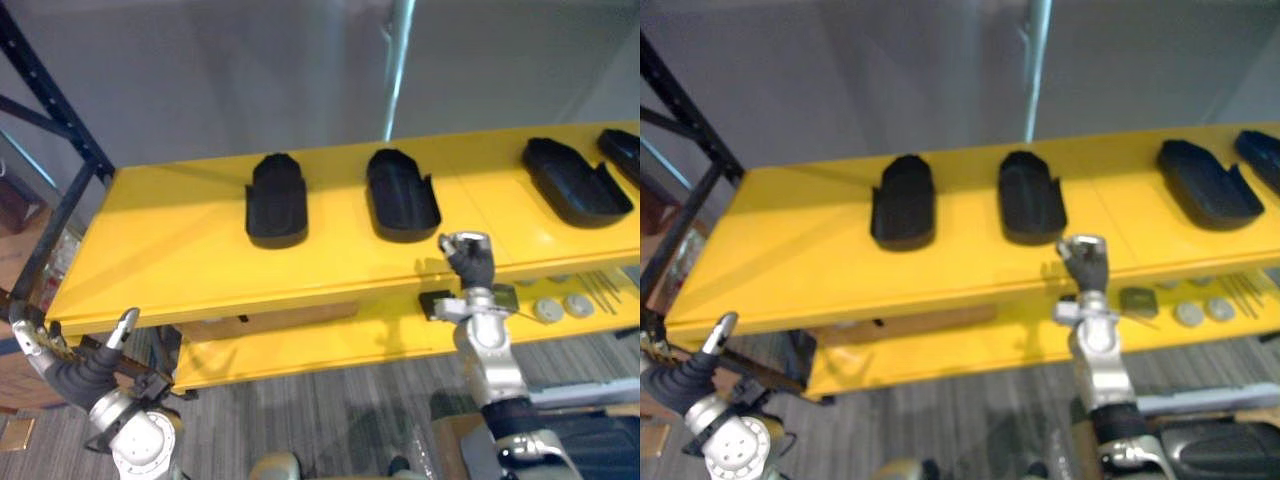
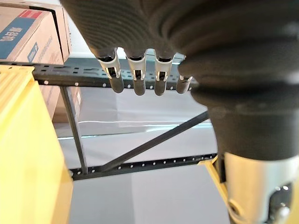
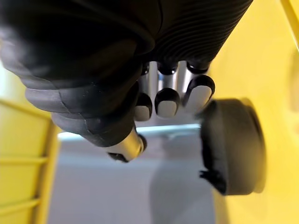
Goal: Walk over and take plastic housings, then place them on the shelf
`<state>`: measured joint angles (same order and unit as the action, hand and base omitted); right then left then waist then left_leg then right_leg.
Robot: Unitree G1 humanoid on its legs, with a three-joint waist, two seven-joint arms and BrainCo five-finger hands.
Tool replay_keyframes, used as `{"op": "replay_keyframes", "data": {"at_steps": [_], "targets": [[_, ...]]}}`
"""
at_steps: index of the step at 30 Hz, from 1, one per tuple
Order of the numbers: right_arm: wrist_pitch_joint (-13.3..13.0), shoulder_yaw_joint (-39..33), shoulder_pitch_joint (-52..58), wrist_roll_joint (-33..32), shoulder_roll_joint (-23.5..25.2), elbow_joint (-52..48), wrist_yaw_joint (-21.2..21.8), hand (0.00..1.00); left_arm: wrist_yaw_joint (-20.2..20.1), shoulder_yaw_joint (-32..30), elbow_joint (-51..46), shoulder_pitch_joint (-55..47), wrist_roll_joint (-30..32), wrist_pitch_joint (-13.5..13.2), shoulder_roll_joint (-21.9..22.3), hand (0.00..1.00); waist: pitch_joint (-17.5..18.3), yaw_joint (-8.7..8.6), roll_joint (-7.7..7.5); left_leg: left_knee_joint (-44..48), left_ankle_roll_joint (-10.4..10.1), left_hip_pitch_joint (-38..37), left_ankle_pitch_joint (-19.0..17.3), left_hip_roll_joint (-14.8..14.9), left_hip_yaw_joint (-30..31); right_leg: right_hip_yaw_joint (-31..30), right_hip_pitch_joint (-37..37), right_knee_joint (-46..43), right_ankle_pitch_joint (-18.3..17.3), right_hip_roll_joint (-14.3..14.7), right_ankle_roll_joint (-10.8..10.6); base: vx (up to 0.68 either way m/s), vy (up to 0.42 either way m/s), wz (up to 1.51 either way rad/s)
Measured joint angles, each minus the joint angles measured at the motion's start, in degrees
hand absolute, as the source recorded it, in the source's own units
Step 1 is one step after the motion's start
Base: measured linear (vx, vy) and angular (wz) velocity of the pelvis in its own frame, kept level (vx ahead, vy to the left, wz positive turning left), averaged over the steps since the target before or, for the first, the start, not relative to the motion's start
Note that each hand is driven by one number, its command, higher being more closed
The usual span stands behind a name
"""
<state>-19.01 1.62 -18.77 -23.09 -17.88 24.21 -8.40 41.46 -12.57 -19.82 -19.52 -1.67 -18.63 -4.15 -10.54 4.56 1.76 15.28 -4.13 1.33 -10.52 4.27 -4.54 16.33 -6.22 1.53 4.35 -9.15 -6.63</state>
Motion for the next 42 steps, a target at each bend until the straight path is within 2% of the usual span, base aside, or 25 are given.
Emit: {"op": "replay_keyframes", "data": {"at_steps": [2, 4, 10, 12, 15, 25, 30, 32, 35, 37, 42], "targets": [[0.7, -0.4, -1.7, -0.9, -1.0, 3.5, 1.1, 1.00, -1.0, 0.0, 0.3, 0.3, 0.0, 0.0, 0.0, 0.00, -0.1, 0.12, 0.15, 1.3, 0.1, 0.8, -0.6, 0.0, 1.2, 1.0, -0.9, 0.0, 0.0, 0.1, 0.0, -0.03, 0.028, 0.21], [1.1, -0.4, -2.3, -1.5, -1.7, 4.4, 2.3, 1.00, -1.5, -0.2, 0.4, 0.4, 0.0, 0.0, -0.1, 0.00, -0.2, 0.98, 0.27, 1.9, 0.2, 0.9, -1.0, 0.1, 1.1, 0.9, -1.0, -0.2, 0.0, 0.1, 0.0, -0.04, 0.037, 0.04], [3.2, -0.4, -6.8, -5.8, -4.2, 10.7, 7.7, 1.00, -2.0, -0.6, 0.8, 1.1, -0.1, 0.0, -0.2, 0.00, -1.6, 1.12, 1.15, 4.5, 0.2, 2.1, -2.0, 0.1, 1.7, 1.0, -0.5, -1.8, -0.9, -0.1, 0.4, -0.07, 0.047, 0.03], [4.4, -0.3, -7.4, -7.9, -5.1, 12.2, 11.1, 1.00, -2.4, -0.6, 1.1, 1.7, -0.1, 0.1, -1.5, 0.00, -2.1, 1.24, 1.41, 5.3, 0.2, 3.5, -2.0, 0.2, 2.3, 1.2, 0.3, -2.2, -0.9, 0.1, 0.5, -0.05, 0.012, 0.10], [5.7, -0.3, -7.6, -8.4, -5.1, 13.1, 13.5, 1.00, -3.0, -0.5, 2.3, 1.9, -0.1, 0.1, -3.2, 0.00, -2.3, 1.35, 1.61, 5.3, 0.4, 3.7, -1.7, 0.4, 2.5, 1.5, 0.4, -2.3, -0.8, 0.3, 0.3, -0.01, 0.001, 0.06], [7.6, -0.3, -9.3, -9.8, -5.2, 15.3, 13.8, 1.00, -4.0, -0.5, 3.3, 4.4, -0.1, 0.9, -4.4, 0.00, -2.3, 2.65, 1.56, 5.3, 0.4, 3.7, -1.7, 0.4, 2.6, 1.8, 0.3, -2.4, -0.9, 0.6, 0.4, 0.00, 0.000, 0.00], [7.5, -0.5, -11.4, -9.8, -5.2, 19.7, 14.7, 1.00, -3.9, -0.5, 4.9, 4.4, -0.1, 1.6, -4.5, 0.00, -2.7, 3.10, 1.67, 5.4, 0.4, 3.7, -1.7, 0.4, 3.1, 2.1, 0.3, -3.1, -1.3, 0.6, 1.1, -0.03, 0.014, 0.04], [7.4, -0.6, -13.7, -9.8, -5.7, 21.7, 14.9, 1.00, -3.9, -0.6, 5.0, 4.6, -0.1, 1.6, -4.6, 0.00, -4.2, 3.17, 1.95, 5.4, 0.2, 3.8, -1.6, 0.3, 3.6, 2.4, 0.3, -3.6, -1.6, 0.4, 1.2, -0.06, 0.016, 0.11], [6.3, -2.8, -16.5, -9.9, -7.4, 24.2, 16.0, 1.00, -3.9, -0.8, 5.0, 5.7, -0.2, 1.7, -4.6, 0.00, -6.2, 4.18, 2.64, 5.4, 0.0, 4.2, -1.2, 0.2, 4.1, 2.8, 0.6, -4.0, -1.9, 0.3, 1.4, -0.05, 0.006, 0.09], [6.2, -2.9, -18.0, -9.9, -8.3, 25.0, 16.2, 1.00, -3.5, -1.1, 5.0, 5.7, -0.2, 1.7, -4.7, 0.00, -6.4, 4.26, 2.85, 5.3, 0.2, 5.1, -0.7, 0.1, 4.6, 3.4, 1.3, -4.3, -2.0, 0.2, 1.4, -0.03, -0.009, 0.15], [4.1, -5.4, -18.5, -11.4, -8.6, 26.2, 17.0, 1.00, -3.6, -1.1, 5.0, 6.5, -0.3, 2.5, -6.2, 0.00, -6.8, 5.00, 2.57, 4.2, 0.1, 5.5, 0.2, -0.4, 5.7, 4.3, 2.3, -6.2, -3.1, 0.0, 0.9, 0.02, -0.015, 0.12]]}}
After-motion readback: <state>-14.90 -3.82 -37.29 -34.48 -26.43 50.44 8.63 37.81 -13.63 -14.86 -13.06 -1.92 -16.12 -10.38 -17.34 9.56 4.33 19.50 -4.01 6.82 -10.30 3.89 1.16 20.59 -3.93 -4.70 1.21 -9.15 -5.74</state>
